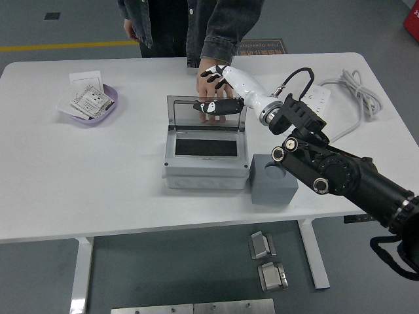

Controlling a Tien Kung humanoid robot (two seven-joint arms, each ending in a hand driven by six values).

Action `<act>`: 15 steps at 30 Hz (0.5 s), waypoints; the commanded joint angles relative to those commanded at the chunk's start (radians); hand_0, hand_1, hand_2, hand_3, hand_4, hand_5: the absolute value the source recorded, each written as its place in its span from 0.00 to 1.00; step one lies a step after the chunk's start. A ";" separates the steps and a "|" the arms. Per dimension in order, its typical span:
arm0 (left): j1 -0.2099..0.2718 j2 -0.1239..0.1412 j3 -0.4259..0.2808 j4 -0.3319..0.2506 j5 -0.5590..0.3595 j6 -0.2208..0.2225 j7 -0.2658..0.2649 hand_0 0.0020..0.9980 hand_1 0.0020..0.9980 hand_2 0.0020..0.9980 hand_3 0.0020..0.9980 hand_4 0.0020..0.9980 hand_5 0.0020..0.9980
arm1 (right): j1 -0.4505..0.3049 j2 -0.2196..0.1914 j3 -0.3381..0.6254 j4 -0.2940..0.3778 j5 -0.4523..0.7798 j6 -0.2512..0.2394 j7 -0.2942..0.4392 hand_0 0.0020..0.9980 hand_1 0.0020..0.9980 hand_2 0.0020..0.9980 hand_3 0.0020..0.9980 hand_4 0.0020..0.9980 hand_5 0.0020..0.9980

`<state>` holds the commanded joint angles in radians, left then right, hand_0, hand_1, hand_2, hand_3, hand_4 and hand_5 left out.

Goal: Pick up the cylinder from the cube,place it in the box,flap close box

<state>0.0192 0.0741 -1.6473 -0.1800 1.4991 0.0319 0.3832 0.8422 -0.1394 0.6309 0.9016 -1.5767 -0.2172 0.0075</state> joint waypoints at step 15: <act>0.002 0.003 0.004 0.000 -0.012 0.003 -0.008 0.64 0.66 0.56 0.67 0.70 0.33 | -0.092 -0.162 -0.081 0.272 0.046 -0.023 -0.014 0.75 0.63 0.68 0.76 0.90 0.45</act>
<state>0.0209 0.0774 -1.6436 -0.1800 1.4874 0.0354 0.3756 0.7502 -0.3014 0.5495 1.1737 -1.5307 -0.2405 -0.0067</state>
